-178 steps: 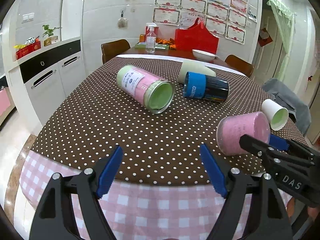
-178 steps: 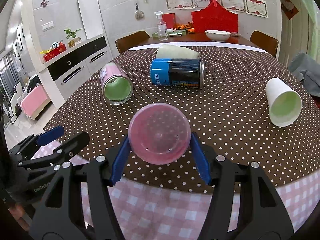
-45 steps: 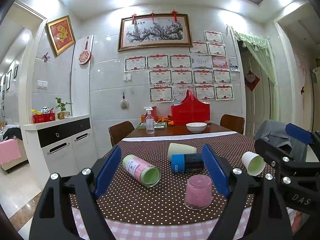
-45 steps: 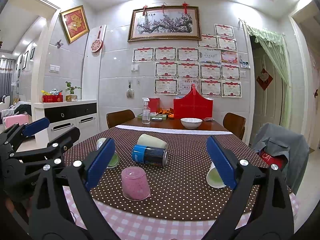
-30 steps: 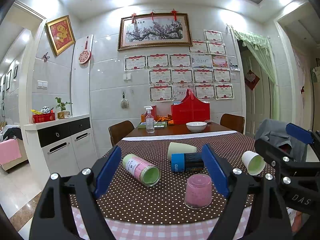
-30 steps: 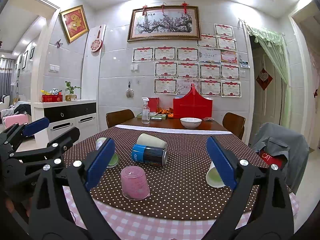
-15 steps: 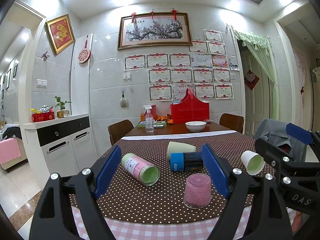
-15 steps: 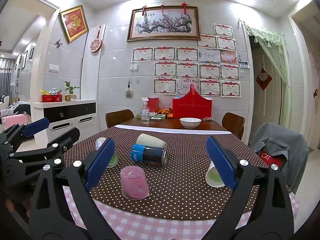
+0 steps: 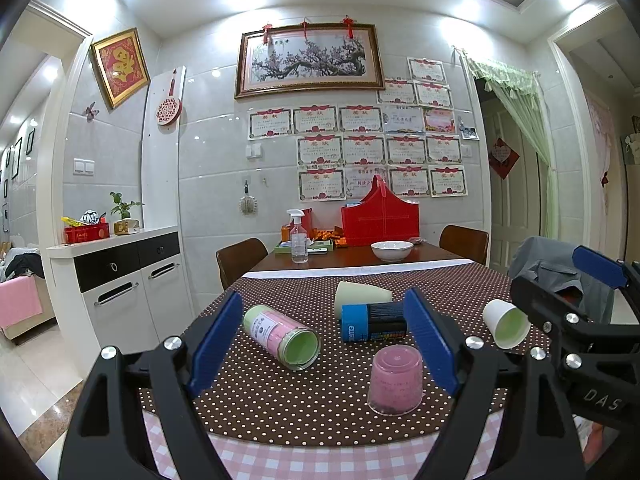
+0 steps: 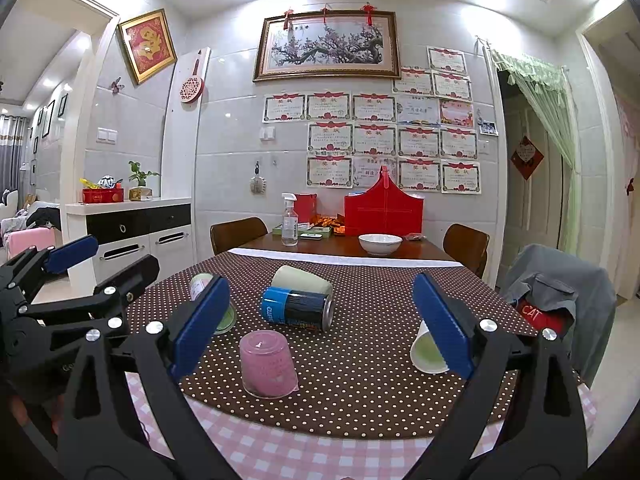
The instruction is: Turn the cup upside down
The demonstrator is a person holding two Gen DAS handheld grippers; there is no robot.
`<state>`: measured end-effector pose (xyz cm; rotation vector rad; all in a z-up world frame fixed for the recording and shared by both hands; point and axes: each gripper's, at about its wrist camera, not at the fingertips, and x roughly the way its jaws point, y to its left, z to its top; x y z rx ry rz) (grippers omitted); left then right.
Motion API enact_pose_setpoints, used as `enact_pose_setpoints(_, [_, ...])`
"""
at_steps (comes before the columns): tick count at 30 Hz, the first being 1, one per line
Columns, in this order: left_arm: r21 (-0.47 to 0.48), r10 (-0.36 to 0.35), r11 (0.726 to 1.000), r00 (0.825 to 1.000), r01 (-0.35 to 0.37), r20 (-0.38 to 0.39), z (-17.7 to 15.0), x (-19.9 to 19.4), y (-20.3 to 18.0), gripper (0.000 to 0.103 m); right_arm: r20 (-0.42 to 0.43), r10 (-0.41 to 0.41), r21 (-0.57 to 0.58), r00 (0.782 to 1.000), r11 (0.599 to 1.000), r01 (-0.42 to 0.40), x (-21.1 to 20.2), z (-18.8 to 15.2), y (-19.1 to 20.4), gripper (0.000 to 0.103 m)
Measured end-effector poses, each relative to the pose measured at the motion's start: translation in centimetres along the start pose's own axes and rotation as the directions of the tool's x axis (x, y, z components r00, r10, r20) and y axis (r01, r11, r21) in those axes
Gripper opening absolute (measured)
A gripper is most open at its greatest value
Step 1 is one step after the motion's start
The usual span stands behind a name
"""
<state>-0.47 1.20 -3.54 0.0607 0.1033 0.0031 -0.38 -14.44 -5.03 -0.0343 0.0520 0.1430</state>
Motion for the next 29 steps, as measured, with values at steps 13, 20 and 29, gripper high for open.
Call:
enact_pose_setpoints(13, [-0.001,-0.005,1.0,1.0,0.005,-0.012,-0.7,0.4,0.0,0.081,-0.003,-0.001,0.0,1.0,1.0,0.001,-0.1,-0.1,-0.1,0.093])
enact_pose_setpoints(20, [-0.009,-0.008,1.0,1.0,0.008,-0.026,-0.8,0.9,0.4,0.081,-0.009,-0.002,0.004,1.0,1.0,0.002,-0.2,-0.7,-0.7,0.093])
enact_pose_setpoints(29, [-0.024,-0.019,1.0,0.995,0.017,-0.095,-1.0,2.2,1.0,0.081,-0.053,0.0,0.0,0.999,1.0,0.0,0.9,-1.1,-0.6,0.096])
